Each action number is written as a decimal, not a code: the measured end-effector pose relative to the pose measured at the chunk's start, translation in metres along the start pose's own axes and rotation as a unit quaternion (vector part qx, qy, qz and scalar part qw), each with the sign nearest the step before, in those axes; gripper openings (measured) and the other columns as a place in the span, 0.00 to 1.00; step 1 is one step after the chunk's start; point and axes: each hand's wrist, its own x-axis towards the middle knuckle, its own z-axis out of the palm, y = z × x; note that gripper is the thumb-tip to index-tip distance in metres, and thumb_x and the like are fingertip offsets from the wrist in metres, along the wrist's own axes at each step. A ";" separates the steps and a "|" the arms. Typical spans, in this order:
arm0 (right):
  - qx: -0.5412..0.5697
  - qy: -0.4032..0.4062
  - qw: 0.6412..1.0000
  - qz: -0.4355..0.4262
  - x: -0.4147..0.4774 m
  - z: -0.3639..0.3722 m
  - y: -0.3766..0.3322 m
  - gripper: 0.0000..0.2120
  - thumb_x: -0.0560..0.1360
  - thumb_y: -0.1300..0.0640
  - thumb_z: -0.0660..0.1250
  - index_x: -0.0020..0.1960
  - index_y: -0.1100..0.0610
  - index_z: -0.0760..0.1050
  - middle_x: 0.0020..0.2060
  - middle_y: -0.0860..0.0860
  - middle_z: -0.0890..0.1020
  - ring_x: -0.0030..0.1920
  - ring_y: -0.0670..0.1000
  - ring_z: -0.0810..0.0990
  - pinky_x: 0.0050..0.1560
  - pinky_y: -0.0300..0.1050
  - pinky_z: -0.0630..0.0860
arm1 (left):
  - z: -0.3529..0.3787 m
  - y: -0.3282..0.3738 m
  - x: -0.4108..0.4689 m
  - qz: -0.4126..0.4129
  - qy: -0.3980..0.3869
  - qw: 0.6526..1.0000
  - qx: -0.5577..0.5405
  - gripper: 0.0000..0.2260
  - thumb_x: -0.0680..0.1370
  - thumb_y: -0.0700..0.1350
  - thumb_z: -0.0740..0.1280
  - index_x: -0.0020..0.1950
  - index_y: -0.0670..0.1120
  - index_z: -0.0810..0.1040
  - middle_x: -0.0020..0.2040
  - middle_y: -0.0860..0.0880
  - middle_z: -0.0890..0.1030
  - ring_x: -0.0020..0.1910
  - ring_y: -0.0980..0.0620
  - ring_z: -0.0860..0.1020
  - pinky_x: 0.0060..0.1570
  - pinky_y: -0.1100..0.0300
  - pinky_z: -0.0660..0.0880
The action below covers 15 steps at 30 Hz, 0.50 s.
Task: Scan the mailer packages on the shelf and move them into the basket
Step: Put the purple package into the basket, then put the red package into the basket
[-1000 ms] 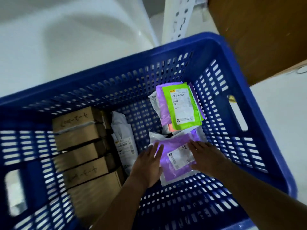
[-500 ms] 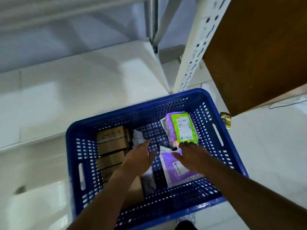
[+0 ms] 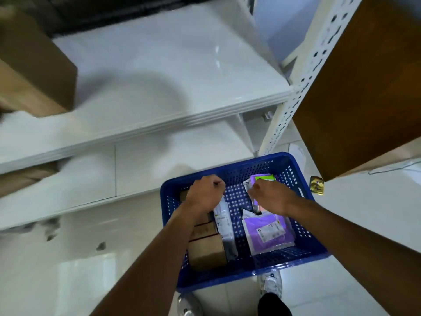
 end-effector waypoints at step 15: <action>-0.019 0.146 0.985 -0.091 -0.170 -0.229 -0.159 0.17 0.82 0.43 0.57 0.59 0.54 0.75 0.57 0.57 0.82 0.56 0.59 0.79 0.47 0.46 0.69 | -0.206 0.147 -0.167 0.022 0.089 0.996 -0.015 0.14 0.81 0.52 0.60 0.62 0.50 0.79 0.58 0.50 0.82 0.55 0.49 0.79 0.54 0.57 0.75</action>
